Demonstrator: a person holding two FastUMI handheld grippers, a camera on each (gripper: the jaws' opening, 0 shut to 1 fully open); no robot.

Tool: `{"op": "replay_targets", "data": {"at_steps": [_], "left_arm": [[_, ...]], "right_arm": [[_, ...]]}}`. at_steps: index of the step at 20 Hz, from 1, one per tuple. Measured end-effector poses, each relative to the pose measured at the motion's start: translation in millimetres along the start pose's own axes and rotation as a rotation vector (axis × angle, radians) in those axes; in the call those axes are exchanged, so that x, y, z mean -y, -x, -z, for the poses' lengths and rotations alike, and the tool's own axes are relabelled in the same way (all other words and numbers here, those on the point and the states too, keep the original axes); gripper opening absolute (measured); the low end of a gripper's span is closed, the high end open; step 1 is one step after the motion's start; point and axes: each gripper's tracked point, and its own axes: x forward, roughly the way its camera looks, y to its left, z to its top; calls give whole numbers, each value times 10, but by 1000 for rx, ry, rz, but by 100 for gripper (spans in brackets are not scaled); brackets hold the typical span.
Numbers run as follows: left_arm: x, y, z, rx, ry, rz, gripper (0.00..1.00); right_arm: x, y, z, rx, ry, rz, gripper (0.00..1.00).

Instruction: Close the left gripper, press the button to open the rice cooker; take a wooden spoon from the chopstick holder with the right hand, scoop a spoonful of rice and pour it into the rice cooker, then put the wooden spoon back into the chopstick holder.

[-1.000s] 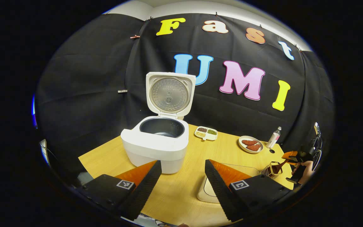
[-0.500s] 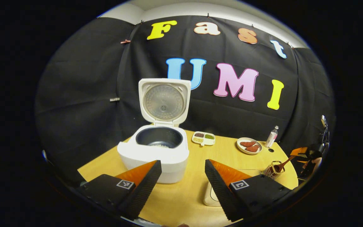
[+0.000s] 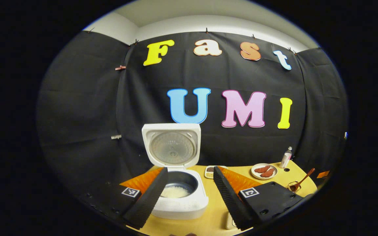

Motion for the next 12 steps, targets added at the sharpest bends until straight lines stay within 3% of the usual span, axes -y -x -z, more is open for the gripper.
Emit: {"op": "replay_targets", "data": {"at_steps": [8, 12], "left_arm": [[-229, -567, -850, 64, 11, -27, 94], [-500, -1026, -1059, 76, 44, -73, 94]], "right_arm": [[-277, 205, 306, -25, 79, -24, 99], [-386, 273, 458, -50, 115, -44, 99]]}}
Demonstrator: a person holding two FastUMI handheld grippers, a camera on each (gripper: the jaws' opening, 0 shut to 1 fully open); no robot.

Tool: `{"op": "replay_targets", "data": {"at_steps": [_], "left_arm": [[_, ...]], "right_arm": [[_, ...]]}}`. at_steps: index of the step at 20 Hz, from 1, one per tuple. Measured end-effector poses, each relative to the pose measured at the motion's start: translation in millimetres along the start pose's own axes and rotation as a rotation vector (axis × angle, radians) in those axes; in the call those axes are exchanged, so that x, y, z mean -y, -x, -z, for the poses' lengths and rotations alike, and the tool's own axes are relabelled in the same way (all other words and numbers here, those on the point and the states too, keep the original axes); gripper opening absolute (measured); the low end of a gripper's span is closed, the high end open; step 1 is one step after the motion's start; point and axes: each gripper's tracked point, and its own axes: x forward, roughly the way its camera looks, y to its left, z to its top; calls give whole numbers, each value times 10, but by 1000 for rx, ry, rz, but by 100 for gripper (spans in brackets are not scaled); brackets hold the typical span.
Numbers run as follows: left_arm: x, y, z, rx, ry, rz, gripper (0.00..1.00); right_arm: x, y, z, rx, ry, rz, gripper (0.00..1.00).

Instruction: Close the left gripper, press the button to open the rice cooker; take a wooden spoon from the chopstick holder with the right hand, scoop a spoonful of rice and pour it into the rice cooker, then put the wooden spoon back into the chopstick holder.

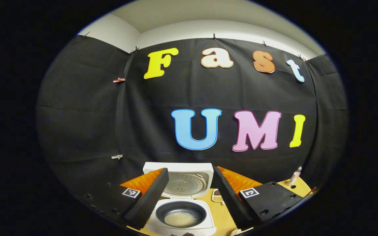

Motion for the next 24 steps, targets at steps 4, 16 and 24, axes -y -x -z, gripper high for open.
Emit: {"op": "replay_targets", "data": {"at_steps": [4, 16, 24], "left_arm": [[-205, -508, -48, -5, 33, -42, 95], [-535, -1883, 537, -217, 51, 10, 95], [-502, -2017, 844, -310, 35, 31, 96]], "right_arm": [[-93, 48, 97, -17, 12, -16, 99], [110, 307, 333, -42, 67, 55, 99], [-10, 405, 420, -41, 83, 39, 99]]}}
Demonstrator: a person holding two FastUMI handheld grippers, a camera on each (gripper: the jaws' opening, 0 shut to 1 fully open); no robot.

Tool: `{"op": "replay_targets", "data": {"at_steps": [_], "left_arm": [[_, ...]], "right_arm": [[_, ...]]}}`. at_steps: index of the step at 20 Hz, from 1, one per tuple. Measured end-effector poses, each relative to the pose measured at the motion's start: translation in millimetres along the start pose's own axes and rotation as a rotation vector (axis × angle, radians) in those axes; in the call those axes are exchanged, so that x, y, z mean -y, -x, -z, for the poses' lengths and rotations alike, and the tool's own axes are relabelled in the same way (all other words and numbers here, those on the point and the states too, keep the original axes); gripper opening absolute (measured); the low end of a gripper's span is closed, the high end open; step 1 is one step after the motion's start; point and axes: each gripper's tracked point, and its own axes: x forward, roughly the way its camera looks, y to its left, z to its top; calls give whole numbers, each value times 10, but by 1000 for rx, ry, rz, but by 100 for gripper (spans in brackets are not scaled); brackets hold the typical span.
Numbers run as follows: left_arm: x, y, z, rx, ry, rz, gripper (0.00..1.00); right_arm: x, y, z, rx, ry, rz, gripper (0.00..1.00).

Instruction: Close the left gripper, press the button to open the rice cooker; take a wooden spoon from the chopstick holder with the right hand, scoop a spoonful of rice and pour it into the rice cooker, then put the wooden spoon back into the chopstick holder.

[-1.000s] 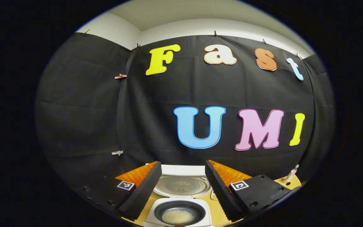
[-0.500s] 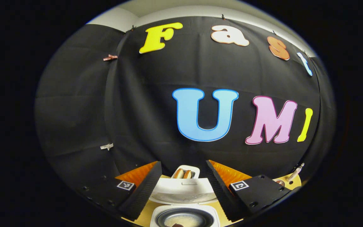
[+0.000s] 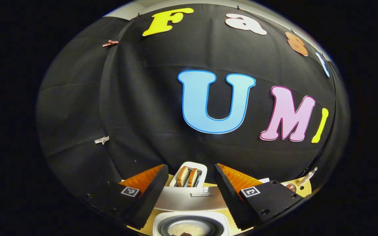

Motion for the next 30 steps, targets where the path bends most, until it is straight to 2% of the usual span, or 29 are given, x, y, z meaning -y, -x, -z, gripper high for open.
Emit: {"op": "replay_targets", "data": {"at_steps": [2, 5, 11, 20, 25, 30], "left_arm": [[15, 53, 28, -29, -57, 4, 99], [82, 168, 75, -60, -40, 38, 100], [115, 576, 361, -107, -40, 50, 100], [154, 1229, 1239, -178, -17, 65, 99], [168, 1350, 1820, -222, -11, 55, 100], [177, 1358, 2224, -203, 6, 52, 100]], "right_arm": [[-85, 4, 49, -4, 9, -17, 99], [-197, -23, 131, -13, 36, -41, 99], [-356, -46, 220, -34, 56, -90, 99], [-510, 10, 350, -63, 116, -157, 99], [-522, 57, 551, -112, 162, -179, 99], [-435, 42, 551, -102, 194, -153, 99]]}}
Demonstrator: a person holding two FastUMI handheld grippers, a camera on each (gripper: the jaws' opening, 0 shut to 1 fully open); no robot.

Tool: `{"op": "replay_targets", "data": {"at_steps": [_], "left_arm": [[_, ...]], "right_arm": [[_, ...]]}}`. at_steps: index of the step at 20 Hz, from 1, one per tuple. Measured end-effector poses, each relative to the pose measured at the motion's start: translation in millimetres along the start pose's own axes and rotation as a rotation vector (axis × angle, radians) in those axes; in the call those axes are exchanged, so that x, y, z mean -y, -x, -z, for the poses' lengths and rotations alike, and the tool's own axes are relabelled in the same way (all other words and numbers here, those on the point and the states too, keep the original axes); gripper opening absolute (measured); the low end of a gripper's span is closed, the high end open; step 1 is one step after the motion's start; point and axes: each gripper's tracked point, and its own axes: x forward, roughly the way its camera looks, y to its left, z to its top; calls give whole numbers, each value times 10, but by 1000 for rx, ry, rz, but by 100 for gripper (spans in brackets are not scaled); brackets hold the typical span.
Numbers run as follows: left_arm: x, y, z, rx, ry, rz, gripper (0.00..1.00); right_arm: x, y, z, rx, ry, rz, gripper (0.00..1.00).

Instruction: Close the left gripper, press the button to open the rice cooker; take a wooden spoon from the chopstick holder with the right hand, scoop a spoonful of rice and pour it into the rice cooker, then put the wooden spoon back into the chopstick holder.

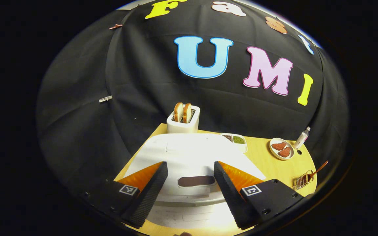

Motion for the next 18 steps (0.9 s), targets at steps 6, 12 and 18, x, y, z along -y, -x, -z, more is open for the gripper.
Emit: {"op": "replay_targets", "data": {"at_steps": [6, 12, 18], "left_arm": [[-1, -156, 417, -33, 33, -26, 100], [-1, -185, 466, 10, -16, -43, 100], [-40, -52, 364, 27, -89, -59, 99]], "right_arm": [[17, -29, 7, -4, 5, 19, 99], [-29, -28, -38, 11, 23, 19, 99], [-81, -51, -195, 47, 3, 20, 99]]}}
